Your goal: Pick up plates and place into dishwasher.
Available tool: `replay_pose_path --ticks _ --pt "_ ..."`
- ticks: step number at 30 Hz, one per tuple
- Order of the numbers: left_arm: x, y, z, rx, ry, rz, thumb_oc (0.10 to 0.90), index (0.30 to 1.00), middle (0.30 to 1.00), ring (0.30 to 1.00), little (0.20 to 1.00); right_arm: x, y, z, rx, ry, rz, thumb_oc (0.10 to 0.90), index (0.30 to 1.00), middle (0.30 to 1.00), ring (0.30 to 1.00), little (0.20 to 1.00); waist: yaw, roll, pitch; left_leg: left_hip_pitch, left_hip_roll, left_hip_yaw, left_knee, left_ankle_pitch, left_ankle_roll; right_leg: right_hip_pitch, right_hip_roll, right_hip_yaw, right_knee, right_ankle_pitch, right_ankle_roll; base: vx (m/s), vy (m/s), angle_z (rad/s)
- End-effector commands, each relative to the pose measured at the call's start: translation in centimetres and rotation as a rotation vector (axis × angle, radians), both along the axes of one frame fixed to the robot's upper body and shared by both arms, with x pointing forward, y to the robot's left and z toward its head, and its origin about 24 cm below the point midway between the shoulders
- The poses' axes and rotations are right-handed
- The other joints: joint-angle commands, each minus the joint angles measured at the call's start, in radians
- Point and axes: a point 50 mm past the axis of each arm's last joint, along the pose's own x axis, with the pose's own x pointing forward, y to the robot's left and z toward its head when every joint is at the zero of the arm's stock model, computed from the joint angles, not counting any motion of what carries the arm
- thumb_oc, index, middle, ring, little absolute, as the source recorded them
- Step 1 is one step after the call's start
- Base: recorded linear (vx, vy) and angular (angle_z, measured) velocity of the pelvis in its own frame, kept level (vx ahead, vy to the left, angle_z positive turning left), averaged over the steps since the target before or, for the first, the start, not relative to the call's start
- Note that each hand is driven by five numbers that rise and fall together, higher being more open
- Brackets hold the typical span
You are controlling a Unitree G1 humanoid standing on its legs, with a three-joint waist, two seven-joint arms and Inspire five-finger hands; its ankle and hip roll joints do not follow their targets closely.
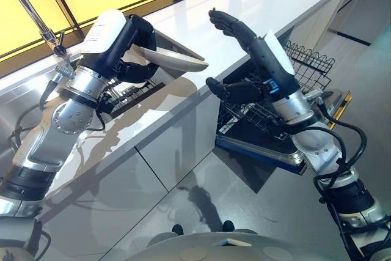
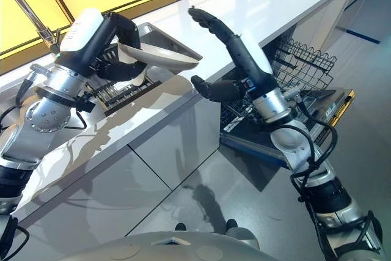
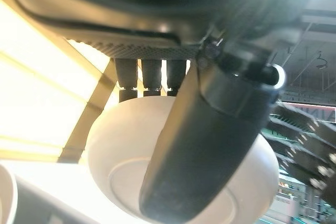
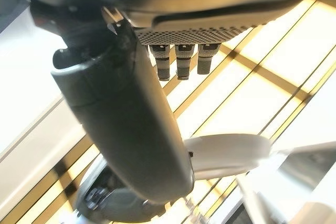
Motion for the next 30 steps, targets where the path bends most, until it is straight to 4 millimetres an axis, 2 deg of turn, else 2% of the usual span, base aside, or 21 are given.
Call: replay_pose_path --ticks 1,6,11,12,13,18,23,24,26,28,30 --pt "-0.8 -2.7 6.4 -0.086 -0.243 -0.178 0.100 0.300 0.300 0.300 0.200 -1.6 1.6 4.9 0.044 -0.210 0.134 0.800 0.900 0.900 0.900 0.900 0.020 -0.013 -0.065 -0.005 -0.061 -0.007 0.007 -0.102 0.037 0.002 -0.005 -0.032 0.015 -0.056 0.060 -0.01 0.003 0.10" --pt "-1.4 -4.1 6.5 -0.116 -0.239 -0.262 0.100 0.300 0.300 0.300 0.200 -1.6 2.6 4.8 0.078 -0.128 0.204 0.800 0.900 0.900 0.900 0.900 0.024 -0.017 -0.064 -0.007 -0.065 -0.012 0.007 -0.103 0.037 0.001 -0.008 -0.035 0.016 -0.055 0.060 -0.01 0.004 0.07" --pt "-1.6 -4.7 6.7 -0.135 -0.263 -0.294 0.100 0.300 0.300 0.300 0.200 -1.1 3.1 4.0 0.110 -0.023 0.235 0.800 0.900 0.900 0.900 0.900 0.022 -0.018 -0.066 -0.010 -0.066 -0.009 0.006 -0.102 0.036 -0.003 -0.011 -0.035 0.016 -0.053 0.063 0.00 0.002 0.01" --pt "-1.7 -4.9 6.8 -0.142 -0.269 -0.303 0.100 0.300 0.300 0.300 0.200 -1.0 3.1 3.7 0.123 -0.014 0.228 0.364 0.526 0.526 0.526 0.464 0.021 -0.019 -0.067 -0.010 -0.065 -0.008 0.006 -0.102 0.036 -0.003 -0.011 -0.036 0.016 -0.053 0.063 0.00 0.000 0.00" --pt "-1.7 -5.0 6.9 -0.147 -0.272 -0.309 0.100 0.300 0.300 0.300 0.200 -0.9 3.1 3.6 0.131 -0.015 0.223 0.100 0.300 0.300 0.300 0.200 0.021 -0.019 -0.068 -0.010 -0.066 -0.009 0.006 -0.102 0.036 -0.003 -0.012 -0.035 0.016 -0.053 0.064 0.00 0.000 0.00" --pt "-2.0 -5.5 6.7 -0.158 -0.285 -0.322 0.103 0.302 0.302 0.302 0.203 -1.0 2.8 3.5 0.184 -0.055 0.152 0.100 0.300 0.300 0.300 0.200 0.019 -0.019 -0.066 -0.009 -0.067 -0.008 0.006 -0.103 0.039 -0.005 -0.012 -0.033 0.017 -0.051 0.065 0.00 0.000 0.00" --pt "-2.1 -4.9 6.7 -0.154 -0.282 -0.296 0.226 0.408 0.408 0.408 0.326 -1.1 2.1 3.9 0.136 -0.153 0.065 0.100 0.300 0.300 0.300 0.200 0.022 -0.019 -0.068 -0.010 -0.067 -0.008 0.006 -0.103 0.039 -0.006 -0.012 -0.033 0.014 -0.049 0.066 0.00 0.000 0.00" --pt "-2.1 -4.8 6.7 -0.154 -0.282 -0.294 0.226 0.408 0.408 0.408 0.326 -1.1 2.0 3.9 0.136 -0.160 0.055 0.100 0.300 0.300 0.300 0.200 0.022 -0.018 -0.069 -0.010 -0.067 -0.008 0.006 -0.104 0.039 -0.006 -0.012 -0.033 0.014 -0.048 0.067 0.00 0.000 0.00" --pt "-2.2 -4.3 6.7 -0.149 -0.273 -0.284 0.265 0.441 0.441 0.441 0.365 -0.9 1.1 4.3 0.130 -0.204 -0.008 0.100 0.300 0.300 0.300 0.200 0.025 -0.018 -0.069 -0.010 -0.066 -0.008 0.006 -0.104 0.037 -0.005 -0.012 -0.037 0.013 -0.049 0.068 0.00 0.000 0.00" --pt "-2.3 -4.0 6.5 -0.140 -0.268 -0.274 0.254 0.432 0.432 0.432 0.354 -0.8 0.3 4.5 0.138 -0.226 -0.050 0.100 0.300 0.300 0.300 0.200 0.027 -0.018 -0.068 -0.010 -0.066 -0.010 0.006 -0.104 0.037 -0.004 -0.012 -0.038 0.013 -0.048 0.068 0.00 0.000 0.00" --pt "-2.3 -3.4 6.2 -0.143 -0.248 -0.268 0.317 0.486 0.486 0.486 0.417 -0.9 -0.7 4.8 0.149 -0.262 -0.101 0.100 0.300 0.300 0.300 0.200 0.029 -0.019 -0.067 -0.010 -0.066 -0.013 0.006 -0.105 0.037 -0.003 -0.012 -0.039 0.013 -0.048 0.068 0.00 0.000 0.00"
